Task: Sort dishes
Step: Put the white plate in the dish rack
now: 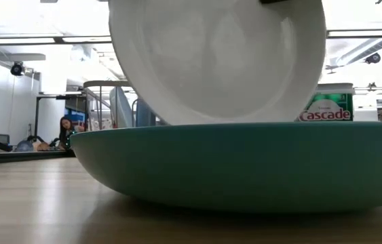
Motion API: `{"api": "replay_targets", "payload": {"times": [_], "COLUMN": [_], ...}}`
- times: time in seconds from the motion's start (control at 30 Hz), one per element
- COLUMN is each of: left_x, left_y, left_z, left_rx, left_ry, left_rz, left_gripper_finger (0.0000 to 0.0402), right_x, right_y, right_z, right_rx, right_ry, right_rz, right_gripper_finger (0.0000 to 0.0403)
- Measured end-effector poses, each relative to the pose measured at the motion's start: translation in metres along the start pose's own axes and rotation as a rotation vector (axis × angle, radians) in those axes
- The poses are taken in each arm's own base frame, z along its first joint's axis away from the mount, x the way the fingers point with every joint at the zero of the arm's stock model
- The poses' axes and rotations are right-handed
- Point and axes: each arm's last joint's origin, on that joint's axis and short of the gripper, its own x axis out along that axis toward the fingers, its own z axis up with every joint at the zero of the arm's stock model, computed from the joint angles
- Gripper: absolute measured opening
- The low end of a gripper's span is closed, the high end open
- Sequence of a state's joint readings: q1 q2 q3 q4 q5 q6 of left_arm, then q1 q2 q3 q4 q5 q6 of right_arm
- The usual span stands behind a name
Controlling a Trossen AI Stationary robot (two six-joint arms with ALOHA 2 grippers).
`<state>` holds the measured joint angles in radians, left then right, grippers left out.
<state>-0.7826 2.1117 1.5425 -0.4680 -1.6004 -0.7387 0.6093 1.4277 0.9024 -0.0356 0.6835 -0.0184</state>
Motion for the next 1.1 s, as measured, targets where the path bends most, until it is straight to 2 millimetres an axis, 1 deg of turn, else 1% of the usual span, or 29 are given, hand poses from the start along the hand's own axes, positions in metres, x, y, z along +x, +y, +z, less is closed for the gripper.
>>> {"api": "replay_targets", "payload": {"times": [0.13, 0.33, 0.47, 0.53, 0.67, 0.77, 0.83, 1.0, 1.1], "left_x": [-0.001, -0.003, -0.005, -0.008, -0.009, -0.009, -0.010, -0.011, -0.011], "left_y": [-0.001, 0.001, 0.005, 0.009, 0.012, 0.016, 0.020, 0.024, 0.031], "left_z": [0.003, 0.006, 0.012, 0.017, 0.022, 0.026, 0.031, 0.035, 0.040], "left_rx": [0.014, 0.022, 0.048, 0.051, 0.143, 0.223, 0.230, 0.249, 0.266], "left_ry": [-0.003, 0.009, 0.025, 0.029, 0.033, 0.025, 0.020, 0.012, 0.008], "left_rz": [0.003, -0.018, -0.046, -0.060, -0.075, -0.072, -0.070, -0.063, -0.057], "left_gripper_finger": [0.0056, 0.0066, 0.0087, 0.0101, 0.0127, 0.0141, 0.0146, 0.0150, 0.0150], "right_x": [-0.002, -0.009, -0.021, -0.031, -0.046, -0.058, -0.068, -0.093, -0.105], "right_y": [-0.001, -0.008, -0.019, -0.026, -0.039, -0.051, -0.063, -0.101, -0.126], "right_z": [0.009, 0.025, 0.039, 0.047, 0.059, 0.065, 0.072, 0.087, 0.090], "right_rx": [-0.046, -0.136, -0.160, -0.176, -0.271, -0.333, -0.344, -0.385, -0.463], "right_ry": [-0.013, 0.037, 0.084, 0.112, 0.164, 0.214, 0.206, 0.110, 0.042], "right_rz": [0.009, 0.007, 0.018, 0.030, 0.050, 0.086, 0.118, 0.210, 0.218], "right_gripper_finger": [0.0038, 0.0038, 0.0038, 0.0038, 0.0038, 0.0038, 0.0038, 0.0038, 0.0038]}}
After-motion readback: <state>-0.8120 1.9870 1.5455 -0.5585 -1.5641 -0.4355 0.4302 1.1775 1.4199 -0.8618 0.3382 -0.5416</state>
